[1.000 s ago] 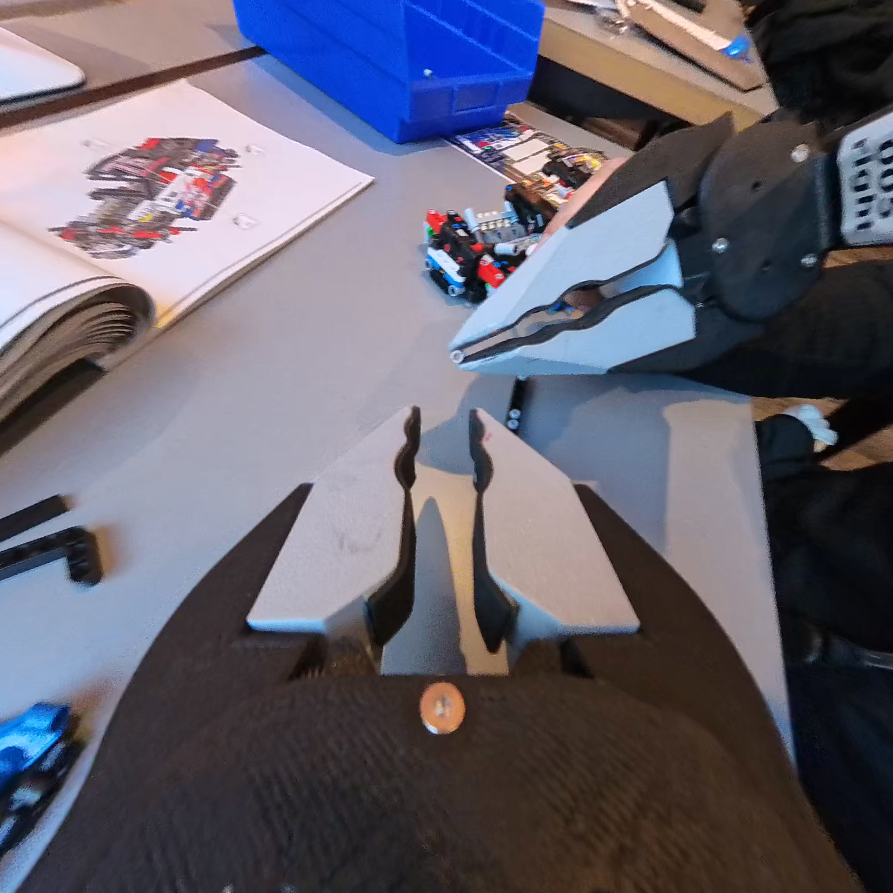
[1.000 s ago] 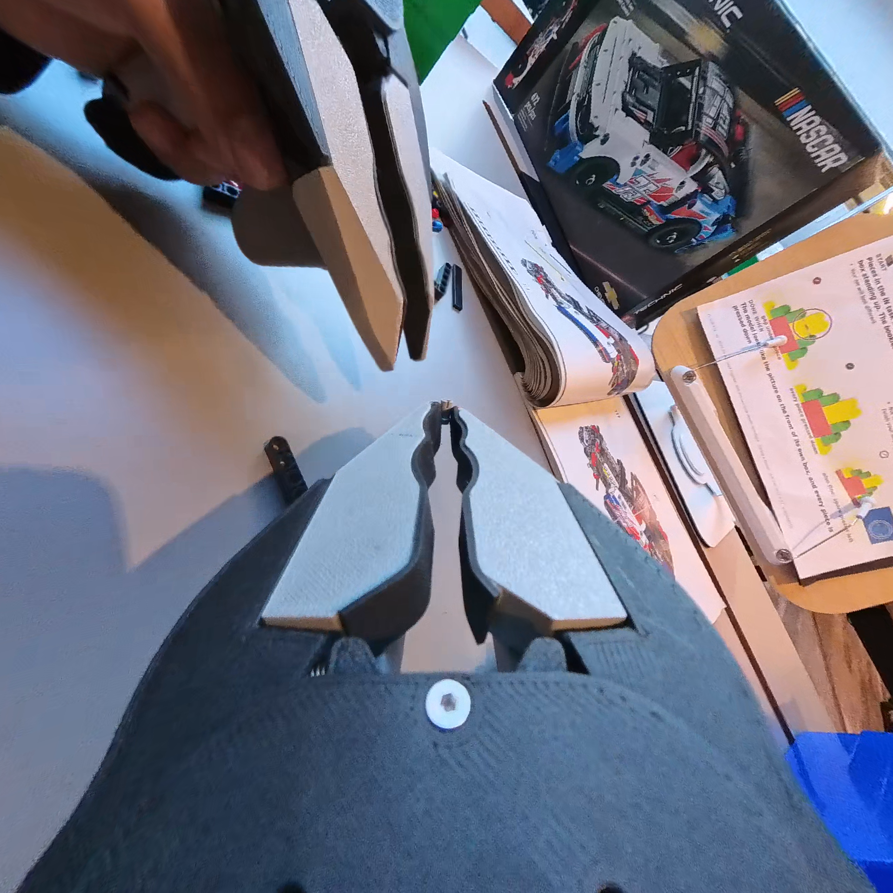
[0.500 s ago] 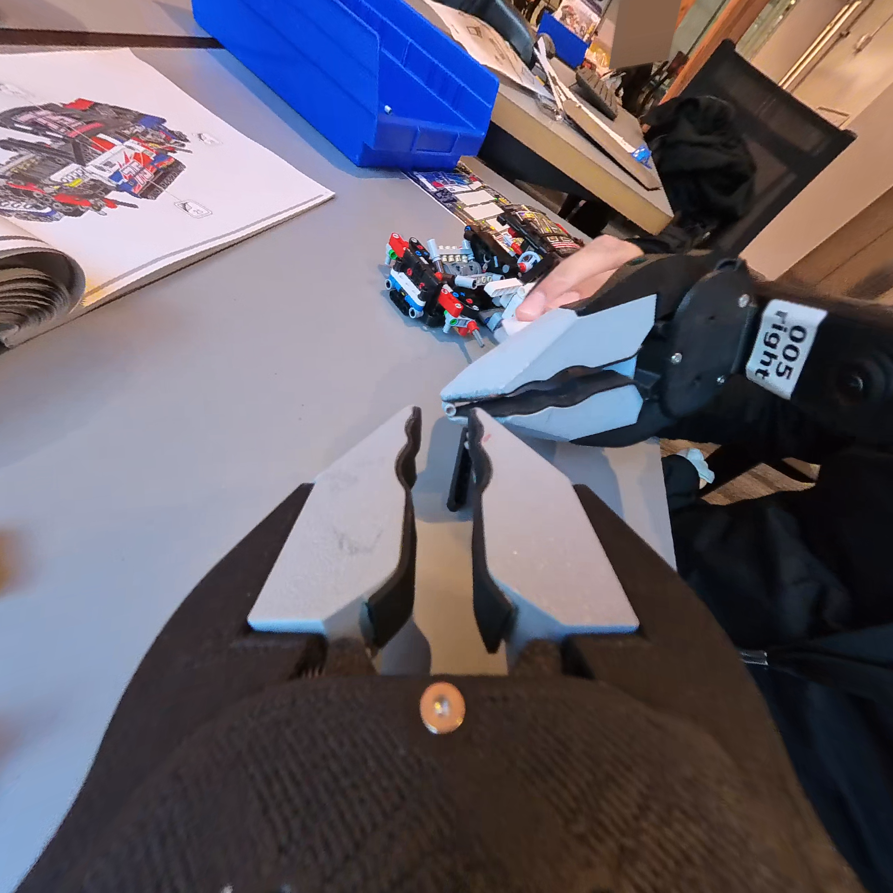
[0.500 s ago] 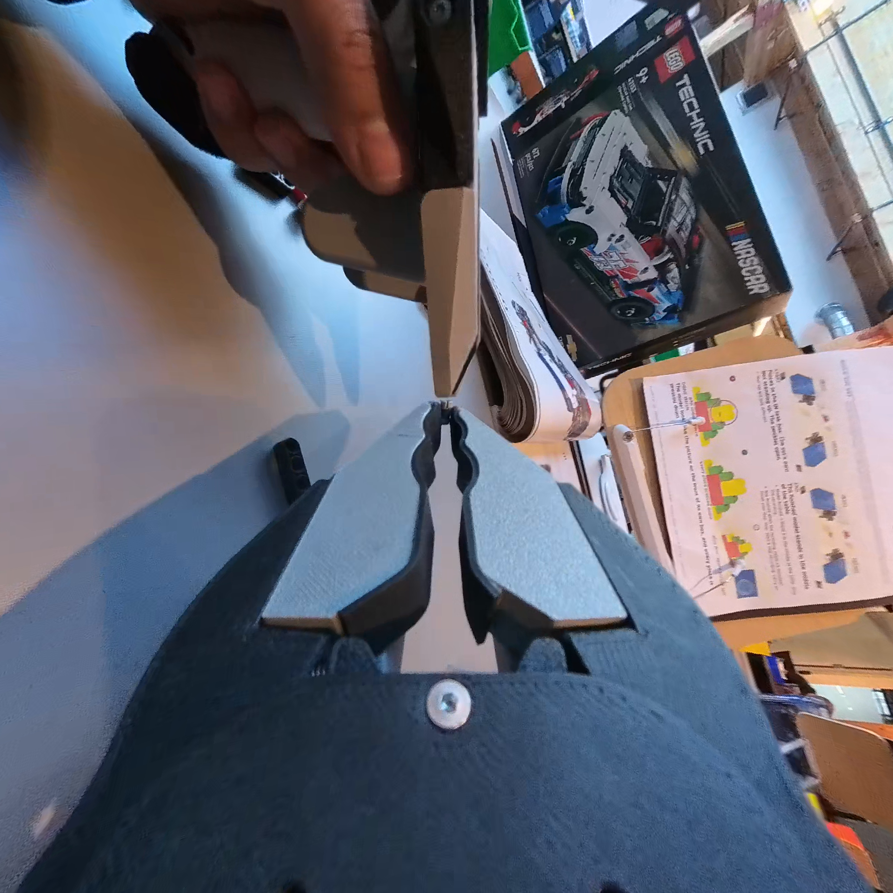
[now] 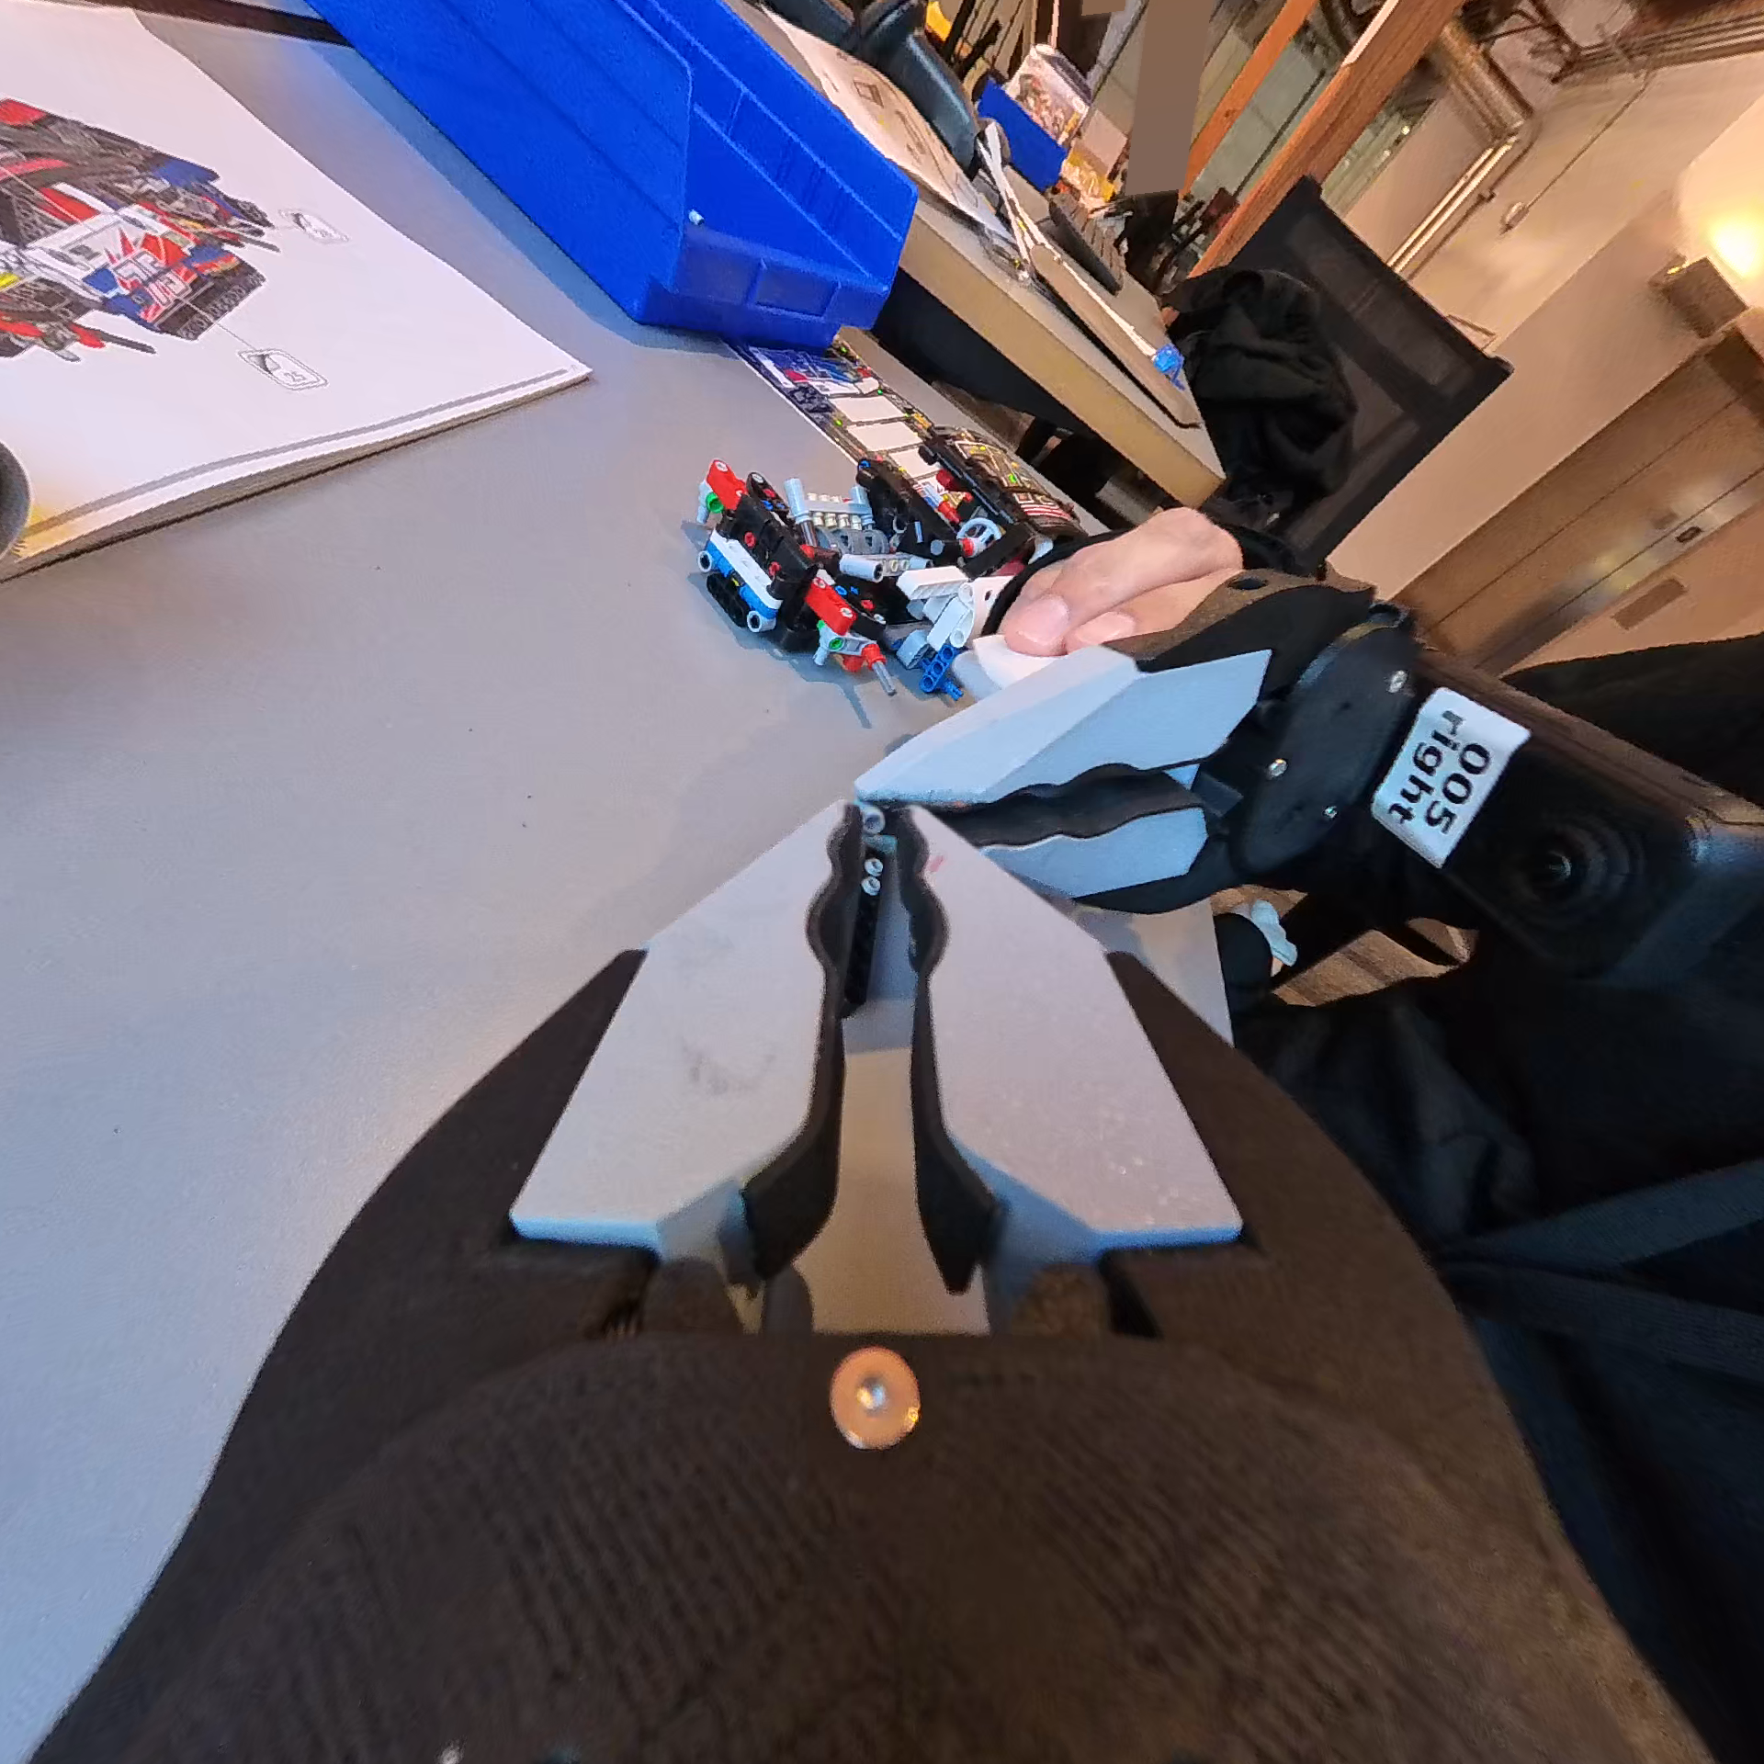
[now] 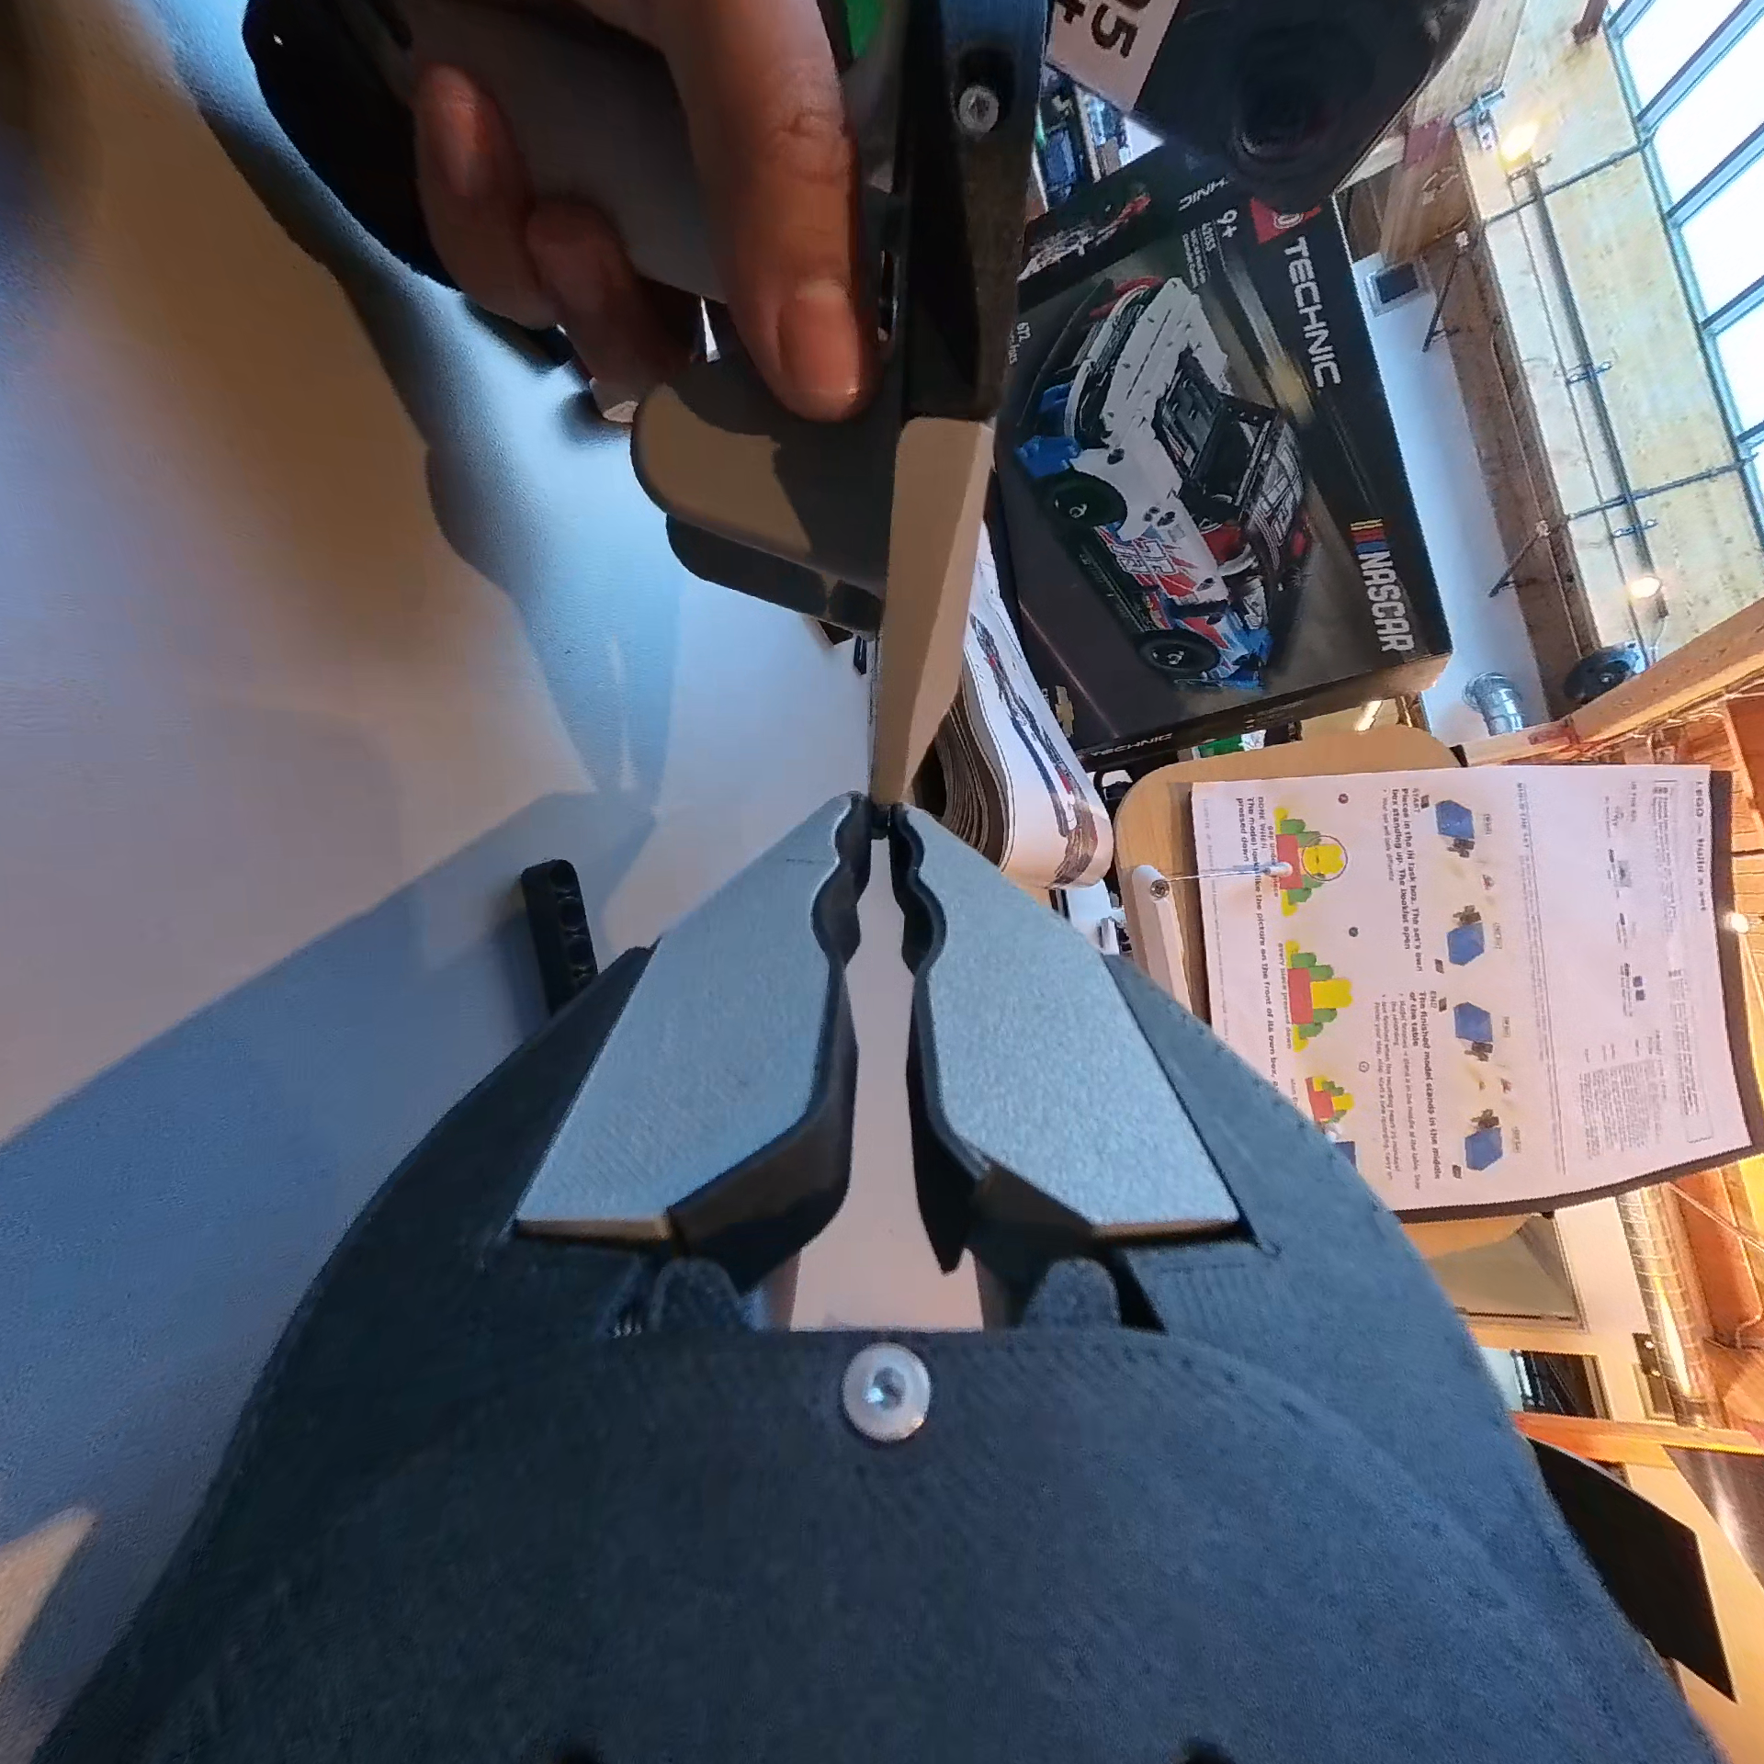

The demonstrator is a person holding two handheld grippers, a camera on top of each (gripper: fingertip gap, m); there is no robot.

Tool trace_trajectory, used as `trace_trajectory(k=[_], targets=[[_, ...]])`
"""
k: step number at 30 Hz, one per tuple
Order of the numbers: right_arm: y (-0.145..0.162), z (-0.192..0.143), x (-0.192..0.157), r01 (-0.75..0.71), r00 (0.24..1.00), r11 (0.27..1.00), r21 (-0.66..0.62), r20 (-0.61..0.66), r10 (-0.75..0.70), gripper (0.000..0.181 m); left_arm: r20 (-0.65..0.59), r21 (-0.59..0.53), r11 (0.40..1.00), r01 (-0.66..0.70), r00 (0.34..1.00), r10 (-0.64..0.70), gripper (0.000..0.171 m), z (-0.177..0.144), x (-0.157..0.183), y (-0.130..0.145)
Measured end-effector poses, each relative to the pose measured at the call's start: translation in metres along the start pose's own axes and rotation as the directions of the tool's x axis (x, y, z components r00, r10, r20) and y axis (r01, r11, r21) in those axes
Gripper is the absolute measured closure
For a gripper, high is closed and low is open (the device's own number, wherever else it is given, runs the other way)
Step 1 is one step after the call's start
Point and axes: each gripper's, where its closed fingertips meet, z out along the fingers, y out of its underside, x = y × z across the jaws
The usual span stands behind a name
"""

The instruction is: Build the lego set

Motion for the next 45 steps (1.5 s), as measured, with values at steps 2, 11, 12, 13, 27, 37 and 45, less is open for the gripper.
trace_trajectory(k=[2,11,12,13,27,37,45], targets=[[0.000,-0.001,0.000,0.012,1.000,1.000,-0.001,-0.007,-0.012,0.180,-0.014,0.002,1.000,0.013,1.000,-0.013,0.168,0.000,0.000,0.000],[0.000,0.000,-0.002,0.048,0.999,0.999,-0.014,-0.018,-0.048,0.179,-0.027,-0.004,1.000,0.014,1.000,-0.015,0.171,0.000,-0.001,0.002],[-0.001,0.000,-0.001,0.026,1.000,1.000,-0.004,-0.016,-0.026,0.178,-0.023,0.002,1.000,0.006,1.000,-0.006,0.171,0.000,-0.001,0.002],[-0.002,0.000,-0.001,-0.014,1.000,1.000,0.013,-0.003,0.015,0.178,-0.019,0.003,1.000,-0.001,1.000,0.001,0.171,0.000,-0.001,0.001],[-0.004,-0.006,0.013,-0.363,0.930,0.923,0.129,0.111,0.350,0.176,-0.085,0.067,0.997,0.036,0.996,-0.030,0.171,-0.007,0.006,-0.010],[-0.010,-0.012,0.007,-0.341,0.932,0.924,0.172,0.189,0.309,0.176,-0.168,0.040,0.996,0.082,0.983,-0.074,0.171,-0.005,0.016,-0.006],[-0.017,-0.023,0.007,-0.301,0.945,0.927,0.222,0.198,0.260,0.177,-0.290,0.041,0.990,0.137,0.950,-0.119,0.171,-0.008,0.033,-0.009]])
